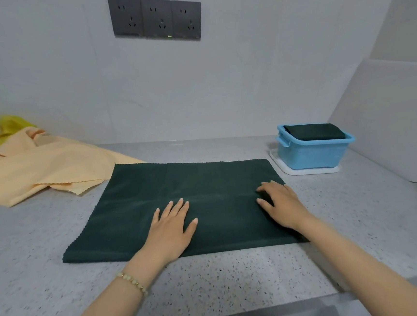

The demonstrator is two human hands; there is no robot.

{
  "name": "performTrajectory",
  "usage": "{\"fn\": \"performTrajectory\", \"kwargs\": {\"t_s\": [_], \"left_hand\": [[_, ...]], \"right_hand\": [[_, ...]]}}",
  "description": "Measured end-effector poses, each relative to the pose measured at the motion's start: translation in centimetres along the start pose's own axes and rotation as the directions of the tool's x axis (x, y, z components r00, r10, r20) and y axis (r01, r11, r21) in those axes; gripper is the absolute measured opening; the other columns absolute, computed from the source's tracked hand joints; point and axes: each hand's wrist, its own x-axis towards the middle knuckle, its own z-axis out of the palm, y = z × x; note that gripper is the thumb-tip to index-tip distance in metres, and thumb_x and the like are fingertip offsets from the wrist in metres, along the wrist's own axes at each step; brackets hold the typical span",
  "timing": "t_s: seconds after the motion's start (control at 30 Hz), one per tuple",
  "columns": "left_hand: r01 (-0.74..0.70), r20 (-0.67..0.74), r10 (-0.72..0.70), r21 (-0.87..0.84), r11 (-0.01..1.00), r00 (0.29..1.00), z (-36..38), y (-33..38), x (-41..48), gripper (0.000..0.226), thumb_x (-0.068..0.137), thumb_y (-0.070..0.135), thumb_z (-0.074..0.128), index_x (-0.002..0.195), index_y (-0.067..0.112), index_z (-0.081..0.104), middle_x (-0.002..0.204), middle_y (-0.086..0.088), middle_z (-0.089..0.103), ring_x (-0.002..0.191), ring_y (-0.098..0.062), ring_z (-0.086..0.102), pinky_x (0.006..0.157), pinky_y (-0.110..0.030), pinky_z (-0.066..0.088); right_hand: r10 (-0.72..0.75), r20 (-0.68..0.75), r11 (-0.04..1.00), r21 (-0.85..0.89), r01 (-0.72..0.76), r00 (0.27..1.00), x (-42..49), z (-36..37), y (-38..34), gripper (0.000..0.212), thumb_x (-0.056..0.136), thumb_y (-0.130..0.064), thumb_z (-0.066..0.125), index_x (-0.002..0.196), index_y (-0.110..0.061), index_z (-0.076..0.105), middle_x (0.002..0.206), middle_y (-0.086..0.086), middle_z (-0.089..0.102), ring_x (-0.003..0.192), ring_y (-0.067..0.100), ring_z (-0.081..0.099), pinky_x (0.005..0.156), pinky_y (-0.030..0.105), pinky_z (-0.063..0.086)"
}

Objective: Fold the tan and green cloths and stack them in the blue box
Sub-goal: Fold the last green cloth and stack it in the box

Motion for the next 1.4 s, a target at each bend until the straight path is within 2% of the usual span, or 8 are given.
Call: {"fn": "performTrajectory", "kwargs": {"t_s": [0.17,0.43,0.63,0.73,0.83,0.97,1.1,1.4], "left_hand": [[-0.036,-0.056,0.031,-0.097,0.995,0.998,-0.7,0.0,-0.1,0.056,0.1,0.049,0.024,0.152,0.028,0.019,0.158,0.011,0.015,0.146,-0.008,0.006,0.12,-0.034,0.0],[-0.056,-0.014,0.055,-0.052,0.997,0.998,-0.1,-0.2,0.0,0.058,0.1,0.051,0.022,0.152,0.029,0.012,0.16,0.012,0.006,0.147,-0.007,-0.001,0.12,-0.035,-0.005],[-0.059,-0.014,0.059,0.037,0.998,0.998,0.6,-0.2,0.0,0.059,0.1,0.051,0.018,0.153,0.03,0.005,0.16,0.012,-0.001,0.147,-0.01,-0.005,0.119,-0.037,-0.007],[-0.059,-0.012,0.06,0.057,0.997,0.998,0.7,-0.2,0.1,0.058,0.1,0.05,0.016,0.153,0.028,0.003,0.16,0.012,-0.002,0.147,-0.01,-0.006,0.119,-0.038,-0.007],[-0.057,-0.015,0.058,0.066,0.996,0.998,0.8,-0.1,0.2,0.058,0.101,0.047,0.016,0.153,0.025,0.001,0.16,0.011,-0.003,0.147,-0.01,-0.006,0.119,-0.038,-0.006],[-0.063,-0.01,0.063,0.054,0.997,0.998,0.7,-0.2,0.0,0.056,0.103,0.043,0.017,0.153,0.023,0.003,0.16,0.011,-0.002,0.147,-0.009,-0.006,0.118,-0.037,-0.007],[-0.075,-0.022,0.076,0.041,0.996,0.997,0.4,-0.2,0.0,0.051,0.103,0.043,0.017,0.152,0.034,0.009,0.16,0.012,0.001,0.147,-0.009,-0.005,0.118,-0.044,-0.008],[0.034,-0.005,-0.034,0.066,0.997,0.999,-1.3,-6.1,-1.6,0.064,0.089,0.07,0.014,0.148,0.048,0.006,0.159,0.016,-0.001,0.147,-0.013,-0.007,0.117,-0.051,-0.009]], "right_hand": [[0.03,0.149,0.973,0.22,-0.063,0.988,3.0,-0.6,-0.5,0.016,0.094,-0.032,0.054,0.1,-0.017,0.051,0.126,0.004,0.055,0.121,0.023,0.05,0.099,0.035,0.04],[0.01,0.168,0.965,0.258,-0.054,0.986,4.0,-0.4,0.7,0.012,0.094,-0.022,0.055,0.083,-0.019,0.051,0.144,-0.003,0.042,0.129,0.013,0.043,0.098,0.022,0.029],[0.05,0.122,0.989,0.134,-0.066,0.991,3.3,-1.1,-1.1,0.01,0.095,-0.021,0.053,0.101,-0.013,0.053,0.149,0.002,0.036,0.128,0.019,0.044,0.103,0.03,0.033],[-0.018,-0.024,0.999,0.048,0.019,1.0,2.0,-0.2,-5.3,0.037,0.099,-0.024,0.044,0.134,-0.013,0.045,0.155,0.003,0.027,0.142,0.018,0.026,0.115,0.037,0.019],[-0.116,0.052,0.986,0.129,0.108,0.992,0.0,2.1,-10.4,0.046,0.103,-0.024,0.029,0.148,-0.015,0.028,0.159,0.0,0.015,0.146,0.015,0.013,0.118,0.036,0.007],[-0.142,0.096,0.99,0.037,0.139,0.985,-1.8,5.0,-12.8,0.049,0.104,-0.024,0.022,0.151,-0.017,0.015,0.16,-0.003,0.008,0.146,0.011,0.004,0.119,0.034,0.002],[-0.105,0.071,0.994,0.017,0.104,0.992,-2.3,5.6,-12.2,0.052,0.102,-0.044,0.022,0.151,-0.028,0.015,0.159,-0.008,0.008,0.147,0.013,-0.001,0.119,0.04,-0.002],[-0.064,0.11,0.996,-0.054,0.07,0.992,-2.3,6.2,-11.6,0.056,0.096,-0.058,0.014,0.149,-0.042,0.007,0.159,-0.011,0.001,0.147,0.019,-0.007,0.117,0.048,-0.008]]}}
